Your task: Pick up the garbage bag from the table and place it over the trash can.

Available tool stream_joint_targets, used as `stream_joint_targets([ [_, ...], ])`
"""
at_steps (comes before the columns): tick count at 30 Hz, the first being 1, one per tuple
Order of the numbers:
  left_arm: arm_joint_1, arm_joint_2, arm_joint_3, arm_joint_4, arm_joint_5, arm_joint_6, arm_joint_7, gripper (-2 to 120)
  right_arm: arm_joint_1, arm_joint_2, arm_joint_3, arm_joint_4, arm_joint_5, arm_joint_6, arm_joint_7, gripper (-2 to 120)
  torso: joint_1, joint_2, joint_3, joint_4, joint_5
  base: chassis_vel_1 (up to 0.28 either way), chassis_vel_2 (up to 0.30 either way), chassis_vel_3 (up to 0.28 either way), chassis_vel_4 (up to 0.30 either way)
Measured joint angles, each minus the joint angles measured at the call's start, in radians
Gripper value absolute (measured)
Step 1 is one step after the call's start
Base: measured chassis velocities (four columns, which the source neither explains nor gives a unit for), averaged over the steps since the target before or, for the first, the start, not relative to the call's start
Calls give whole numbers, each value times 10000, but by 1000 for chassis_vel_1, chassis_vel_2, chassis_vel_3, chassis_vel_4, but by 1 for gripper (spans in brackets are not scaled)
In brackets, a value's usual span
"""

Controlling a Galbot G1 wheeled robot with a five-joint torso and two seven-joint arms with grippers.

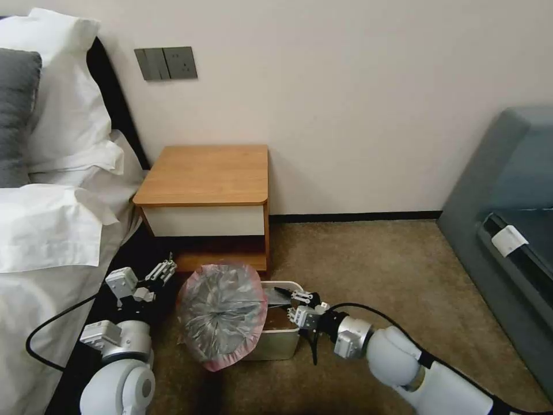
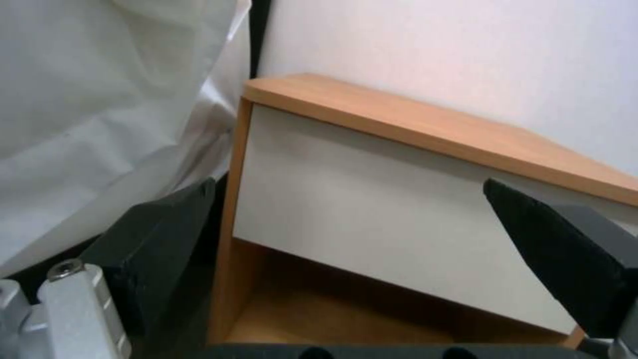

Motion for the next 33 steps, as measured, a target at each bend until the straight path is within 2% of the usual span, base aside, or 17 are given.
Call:
stream_joint_targets([
  [3, 5, 29, 19, 52, 1, 3, 7, 100, -328, -812, 624, 471, 423, 54, -236, 57, 0, 0, 0, 1, -3, 0, 0, 0, 0],
  [5, 13, 55, 19, 65, 1, 3, 10, 100, -508, -980, 898, 623, 530, 86, -267, 60, 1, 0, 0, 0, -1, 0, 0, 0, 0],
  [8, 88, 149, 38, 14, -110, 225, 23, 100, -1564, -1431, 2263, 1204, 1062, 289, -374, 76, 0, 0, 0, -4, -3, 0, 0, 0, 0],
  [9, 88, 149, 38, 14, -110, 225, 23, 100, -1564, -1431, 2263, 1204, 1062, 289, -374, 76, 0, 0, 0, -4, -3, 0, 0, 0, 0],
  [13, 128, 154, 160, -73, -255, 470, 102, 100, -2579, -1270, 3470, 1765, 1592, 382, -11, 93, 0, 0, 0, -1, -4, 0, 0, 0, 0],
  [16, 140, 153, 230, -81, -243, 550, 151, 100, -2934, -948, 3684, 1949, 1601, 435, 85, 99, 0, 0, -1, -2, -1, 0, 0, 0, 0],
  [20, 170, 173, 265, -221, -245, 668, 203, 100, -3054, -605, 3682, 2014, 1516, 459, 178, 100, 0, 0, -1, 0, -3, 0, 0, 0, 0],
  [22, 285, 349, 283, -569, -550, 1097, 340, 100, -3062, -263, 3651, 2006, 1433, 495, 268, 100, 0, 0, 0, 2, -5, 0, 0, 0, 0],
  [24, 526, 705, 321, -1054, -1238, 1909, 640, 100, -3069, -22, 3635, 1929, 1377, 534, 341, 100, 0, 0, 0, 2, -3, 0, 0, 0, 0],
  [25, 526, 705, 321, -1054, -1238, 1909, 640, 100, -3069, -22, 3635, 1929, 1377, 534, 341, 100, 0, 0, 0, 2, -3, 0, 0, 0, 0],
  [27, 806, 1195, 483, -1490, -1916, 2854, 1008, 100, -3119, 217, 3618, 1852, 1297, 620, 374, 100, 0, 0, -1, 1, -2, 0, 0, 0, 0],
  [28, 895, 1347, 576, -1576, -2126, 3157, 1114, 100, -3154, 325, 3609, 1841, 1264, 651, 381, 100, 0, 0, 0, 0, -3, 0, 0, 0, 0],
  [29, 895, 1347, 576, -1576, -2126, 3157, 1114, 100, -3154, 325, 3609, 1841, 1264, 651, 381, 100, 0, 0, 0, 0, -3, 0, 0, 0, 0],
  [33, 1108, 1526, 915, -1458, -2905, 4475, 1324, 99, -3291, 723, 3524, 1709, 1140, 867, 469, 100, 0, 0, -1, 0, -3, 0, 0, 0, 0],
])
